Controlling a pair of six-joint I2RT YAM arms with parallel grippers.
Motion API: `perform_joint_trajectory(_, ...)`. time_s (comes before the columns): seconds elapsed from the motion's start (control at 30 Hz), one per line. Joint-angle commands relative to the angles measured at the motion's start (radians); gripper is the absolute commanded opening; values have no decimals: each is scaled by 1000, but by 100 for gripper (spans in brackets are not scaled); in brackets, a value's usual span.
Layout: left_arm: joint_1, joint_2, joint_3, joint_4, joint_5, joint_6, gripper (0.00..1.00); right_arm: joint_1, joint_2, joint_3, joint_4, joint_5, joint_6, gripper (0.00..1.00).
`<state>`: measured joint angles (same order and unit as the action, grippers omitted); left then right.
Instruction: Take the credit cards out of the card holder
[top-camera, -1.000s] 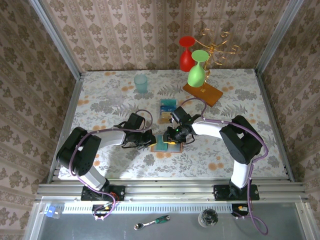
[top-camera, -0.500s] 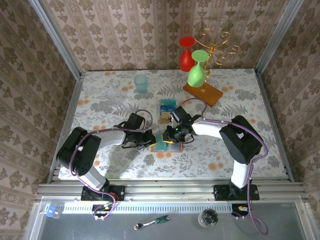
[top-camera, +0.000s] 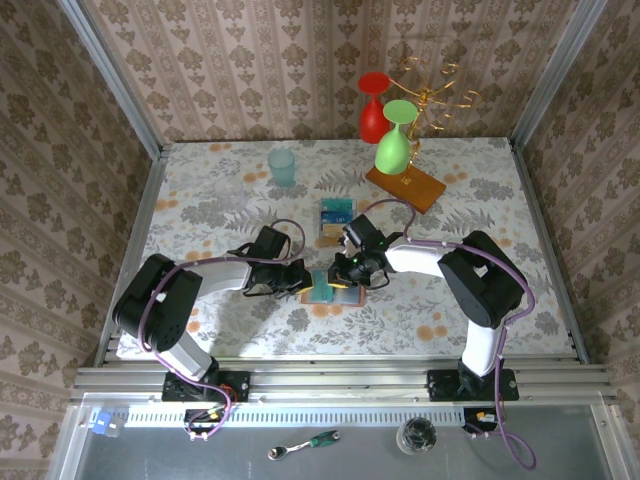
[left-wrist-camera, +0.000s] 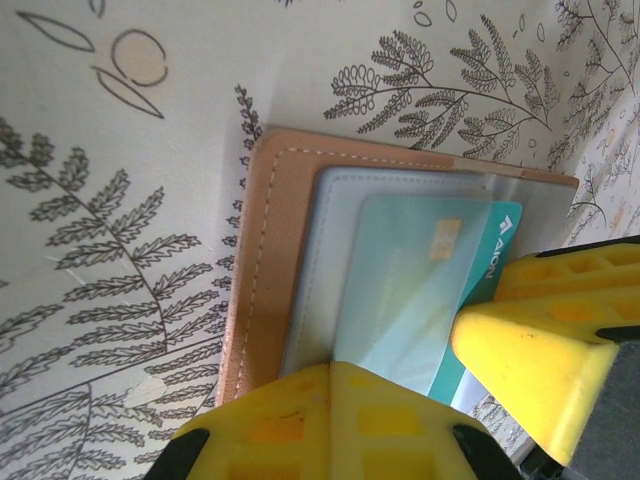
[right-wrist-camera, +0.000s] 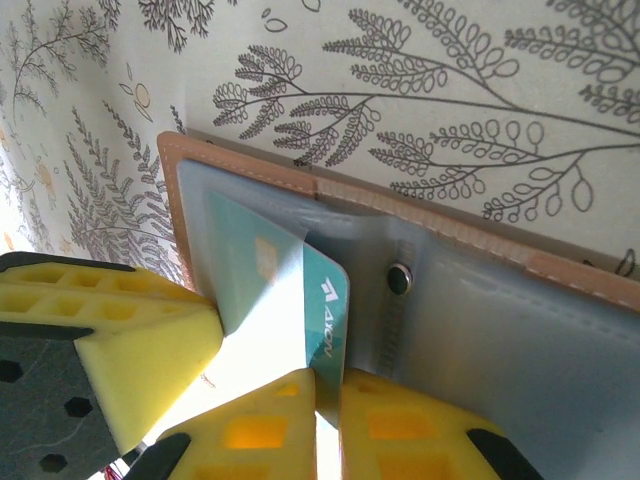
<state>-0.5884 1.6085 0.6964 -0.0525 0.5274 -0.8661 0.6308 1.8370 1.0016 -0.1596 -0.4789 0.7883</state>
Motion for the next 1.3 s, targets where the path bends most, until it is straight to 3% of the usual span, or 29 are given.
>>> perform_joint_trajectory(0.0, -1, 5, -18, -39, -16, 22, 2, -9, -39, -27, -28, 2, -15, 13)
perform_joint_trajectory(0.5, 9, -35, -41, -54, -20, 26, 2, -40, -140, -57, -134, 36, -79, 12)
perform_joint_trajectory(1.0, 31, -88, -50, -64, -21, 31, 2, -40, -167, 34, -248, 39, -140, 6)
perform_joint_trajectory(1.27, 54, -110, -21, -89, -12, 57, 4, -40, -163, 154, -421, 96, -304, 5)
